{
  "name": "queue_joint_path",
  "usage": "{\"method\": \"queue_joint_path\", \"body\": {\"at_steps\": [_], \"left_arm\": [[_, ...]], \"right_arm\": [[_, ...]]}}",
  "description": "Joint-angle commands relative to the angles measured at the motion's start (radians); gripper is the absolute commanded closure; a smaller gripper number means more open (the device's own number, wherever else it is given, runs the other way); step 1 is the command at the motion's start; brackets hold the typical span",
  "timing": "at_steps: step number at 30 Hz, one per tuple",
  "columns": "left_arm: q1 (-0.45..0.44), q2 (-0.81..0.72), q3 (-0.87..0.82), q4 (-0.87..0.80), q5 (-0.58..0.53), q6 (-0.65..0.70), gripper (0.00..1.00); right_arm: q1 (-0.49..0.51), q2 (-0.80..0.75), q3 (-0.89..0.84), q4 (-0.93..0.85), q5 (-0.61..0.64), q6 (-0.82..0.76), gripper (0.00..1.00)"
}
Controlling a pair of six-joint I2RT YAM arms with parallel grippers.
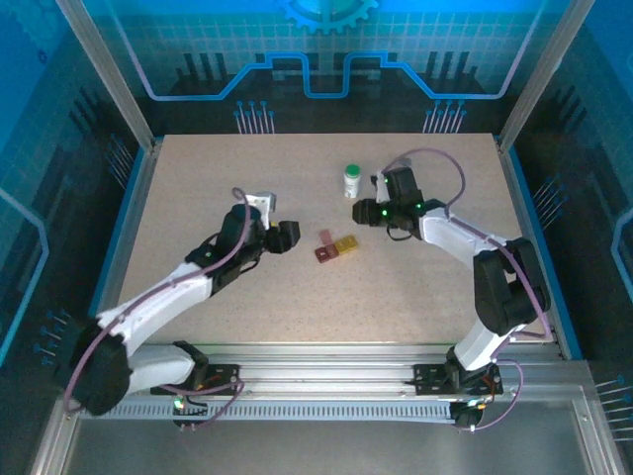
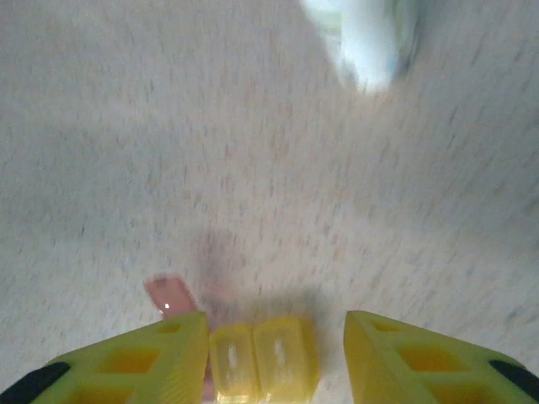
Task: Sort the pills into containers
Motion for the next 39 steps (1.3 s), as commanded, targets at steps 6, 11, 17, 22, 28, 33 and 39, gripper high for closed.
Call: {"method": "queue_joint_path", "body": {"at_steps": [6, 11, 17, 22, 28, 33, 39], "left_arm": [[-0.003, -0.231, -0.195, 0.087, -0.087, 0.101, 0.27], [-0.003, -0.248, -0.219, 0.076, -0.072, 0.110, 0.25], [-0.002, -0.272, -0.260, 0.110, -0.068, 0.108, 0.24], [-0.002, -0.277, -0.268, 0.108, -0.050, 0.097, 0.24], [-0.001, -0.276, -0.271, 0.110, -0.038, 0.088, 0.24], [-0.001, -0.278, -0.275, 0.117, -0.032, 0.090, 0.24], [-0.001, -0.274, -0.298, 0.190, 0.032, 0.102, 0.24]], "right_arm": [[0.007, 0.191, 0.382, -0.212, 0.246, -0.281, 0.37], [0.007, 0.388, 0.657, -0.360, 0.261, -0.309, 0.31], [0.020, 0.573, 0.879, -0.469, 0.275, -0.305, 0.29], [0.029, 0.694, 0.993, -0.514, 0.295, -0.301, 0.29], [0.031, 0.756, 1.054, -0.531, 0.299, -0.281, 0.36], [0.034, 0.727, 1.048, -0.538, 0.298, -0.284, 0.48], [0.043, 0.532, 0.911, -0.517, 0.228, -0.359, 0.52]]}}
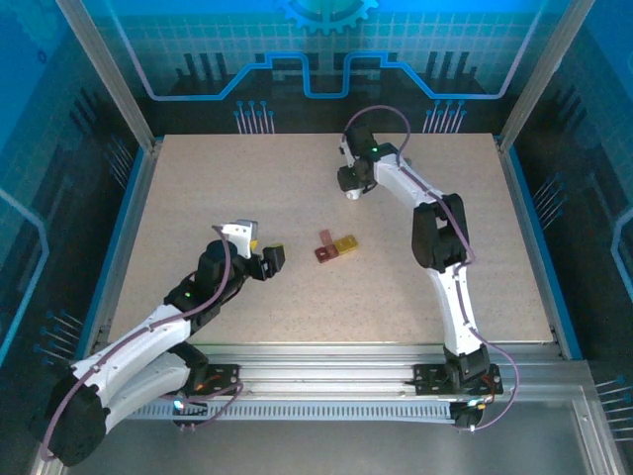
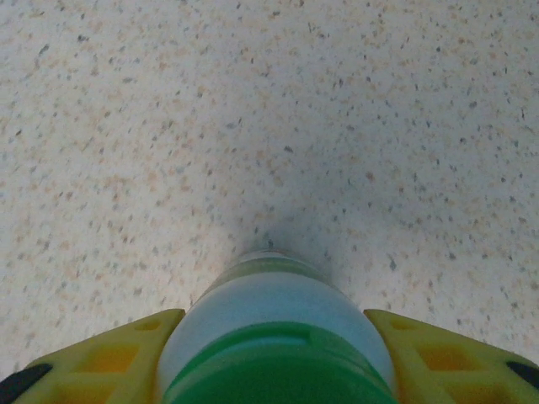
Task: Sort the pills into containers
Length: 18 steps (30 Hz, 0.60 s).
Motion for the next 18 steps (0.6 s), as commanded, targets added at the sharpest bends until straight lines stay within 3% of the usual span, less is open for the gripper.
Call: {"method": "queue_joint_path", "body": {"at_steps": [1, 3, 5, 7, 11, 14, 18], "left_arm": [[-0.002, -0.006, -0.024, 0.095, 0.080, 0.022, 0.25], [-0.003, 0.006, -0.031, 0.154, 0.171, 0.054, 0.25], [-0.002, 0.021, -0.022, 0.195, 0.331, 0.142, 0.26], [-0.004, 0.031, 0.003, 0.185, 0.434, 0.236, 0.26], [-0.003, 0.065, 0.031, 0.232, 0.485, 0.347, 0.26], [-0.004, 0.077, 0.067, 0.206, 0.586, 0.392, 0.25], [-0.003, 0.057, 0.049, 0.223, 0.643, 0.395, 0.25]], "right_arm": [[0.022, -0.196, -0.078, 0.003, -0.085, -0.078, 0.52], [0.033, -0.295, -0.163, 0.021, -0.219, -0.165, 0.53], [0.055, -0.408, -0.255, 0.011, -0.416, -0.317, 0.52], [0.086, -0.495, -0.308, -0.019, -0.512, -0.436, 0.53], [0.169, -0.594, -0.342, -0.117, -0.538, -0.613, 0.54], [0.217, -0.650, -0.349, -0.216, -0.607, -0.714, 0.55], [0.280, -0.733, -0.399, -0.247, -0.658, -0.796, 0.57]]}}
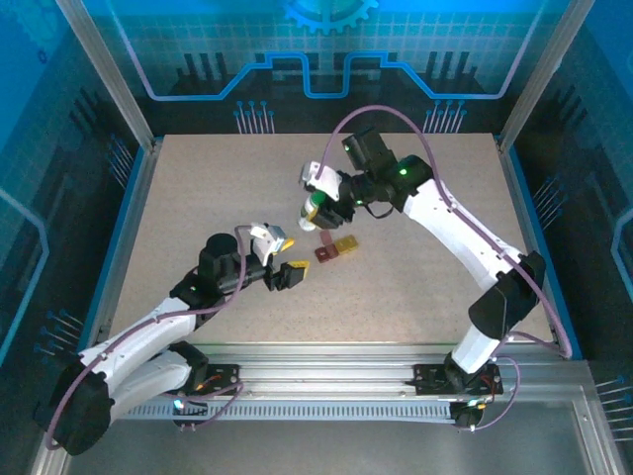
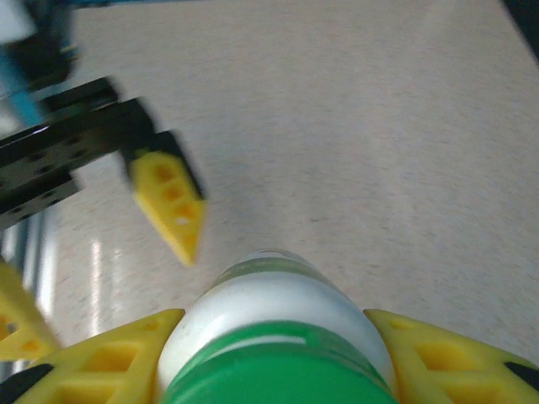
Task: Sort the pills into containers
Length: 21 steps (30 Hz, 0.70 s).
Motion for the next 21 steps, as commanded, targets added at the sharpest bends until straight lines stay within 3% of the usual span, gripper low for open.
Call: {"method": "queue_joint_path", "body": {"at_steps": [1, 10, 21], "left_arm": [[-0.003, -0.025, 0.003, 0.065, 0.127, 0.052, 0.25], [-0.027, -0.026, -0.089, 0.330, 0.204, 0.080, 0.21], [-0.098, -0.031, -0.052, 0.263, 0.192, 0.158, 0.30]], "right_arm": [[0.046, -0.067, -0.055, -0.088, -0.087, -0.144, 0.57], [0.101, -0.122, -0.081, -0.151, -0.186, -0.181, 0.56], [0.129, -0.134, -0.097, -0.123, -0.209, -0.145, 0.56]]}}
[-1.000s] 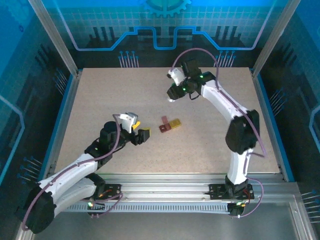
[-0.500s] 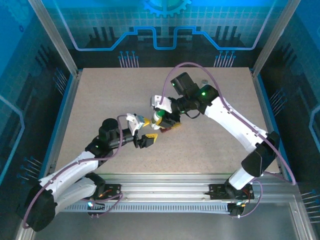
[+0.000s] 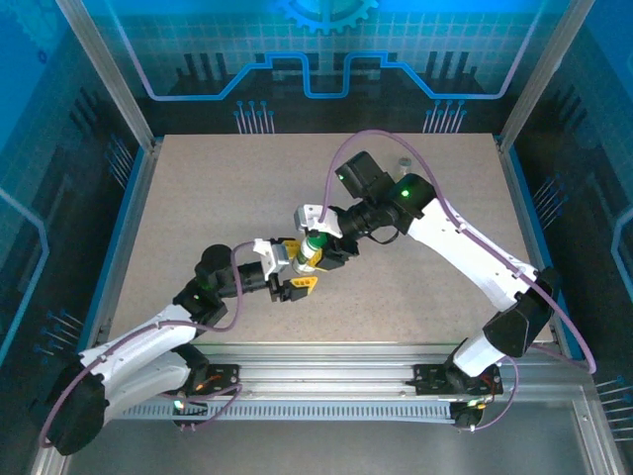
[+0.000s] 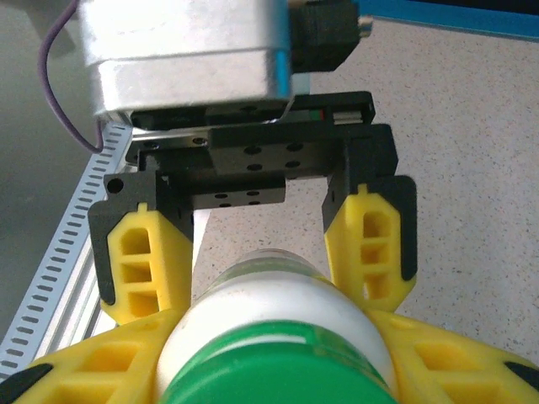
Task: Sort the pills into containers
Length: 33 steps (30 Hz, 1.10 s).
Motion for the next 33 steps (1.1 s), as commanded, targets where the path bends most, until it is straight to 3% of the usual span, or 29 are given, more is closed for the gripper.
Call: {"method": "queue_joint_path", "body": {"at_steps": [1, 16, 23, 33], "left_arm": [[-0.022, -0.006, 0.021, 0.004, 0.034, 0.061, 0.31], [-0.051, 0.007, 0.030, 0.004, 0.034, 0.082, 0.41], [-0.059, 0.007, 0.030, 0.004, -0.001, 0.086, 0.58], [-0.063, 0.004, 0.029, -0.010, -0.093, 0.051, 0.81]], "right_arm": [[0.018, -0.036, -0.019, 0.017, -0.059, 0.014, 0.56], [0.025, -0.071, -0.075, 0.060, -0.091, 0.015, 0.55], [0.023, -0.065, -0.083, 0.058, -0.079, 0.015, 0.53], [0.006, -0.081, -0.083, 0.090, -0.015, 0.083, 0.32]]}}
